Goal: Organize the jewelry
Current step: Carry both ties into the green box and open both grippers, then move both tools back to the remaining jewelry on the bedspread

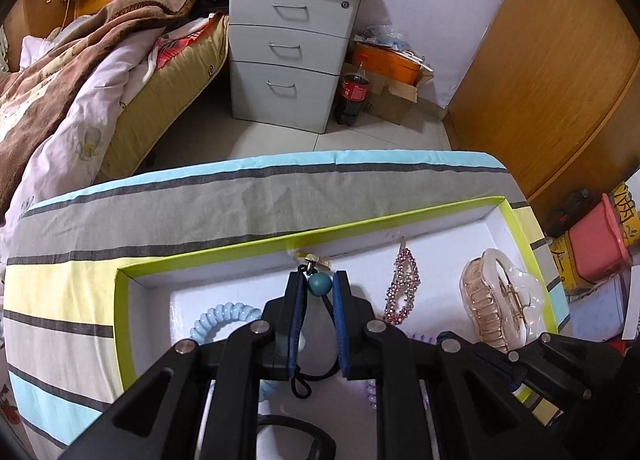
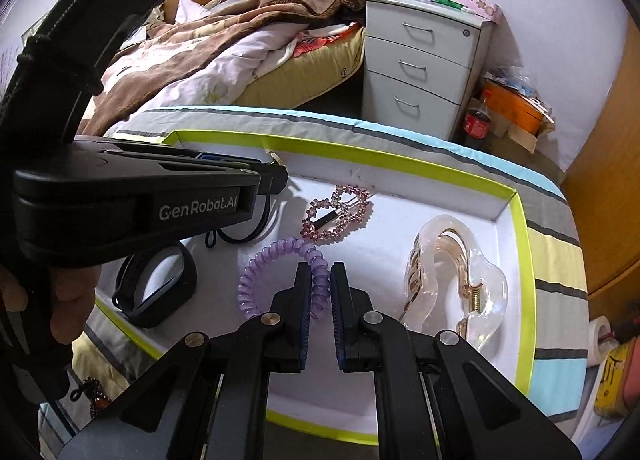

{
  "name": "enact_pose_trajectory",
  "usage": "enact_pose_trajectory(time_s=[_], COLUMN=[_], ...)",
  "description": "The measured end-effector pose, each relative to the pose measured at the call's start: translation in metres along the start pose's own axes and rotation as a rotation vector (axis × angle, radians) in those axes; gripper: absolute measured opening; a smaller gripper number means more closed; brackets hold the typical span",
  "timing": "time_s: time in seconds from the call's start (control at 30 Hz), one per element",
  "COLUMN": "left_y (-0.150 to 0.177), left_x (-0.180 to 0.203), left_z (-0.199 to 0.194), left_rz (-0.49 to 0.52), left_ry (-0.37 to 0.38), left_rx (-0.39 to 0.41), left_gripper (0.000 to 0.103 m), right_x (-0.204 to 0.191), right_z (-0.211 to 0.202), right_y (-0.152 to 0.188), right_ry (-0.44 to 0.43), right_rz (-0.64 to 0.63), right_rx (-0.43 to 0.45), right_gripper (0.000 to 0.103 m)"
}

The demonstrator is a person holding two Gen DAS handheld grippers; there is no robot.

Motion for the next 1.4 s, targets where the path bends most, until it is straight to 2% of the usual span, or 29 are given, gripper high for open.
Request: enact_pose_trajectory(time_s=[0.57, 0.97, 1.4], left_y=[-0.001, -0.002, 0.007], left_x=[-0.004, -0.002, 0.001], left_z=[-0.002, -0.006, -0.047], left_rz=[-0.01, -0.015, -0.01], left_ry=[0.002, 0.002, -0.009], left_rx=[-0.002, 0.006, 0.059], left_gripper=[0.017, 0.026, 0.029], right_x=[0.0, 0.003, 0.008], right_z=[0.003, -0.003, -0.039], right_y=[-0.003, -0.003, 0.002], right_ry=[0.008, 0.008, 0.015], right_rz=[-0.016, -0.004, 0.031], right_rx=[-0.001, 0.015, 0.063], right_gripper=[0.01, 0.016, 0.016])
Point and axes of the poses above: each gripper's, at about its wrist camera, not at the fingertips, and z roughly the way its jaws point, x to its right, y to its underside, the point moved 8 cm from there along z, roughly the way its jaws point, and after that the axes turned 5 degrees about y, right-handed, at the moved point
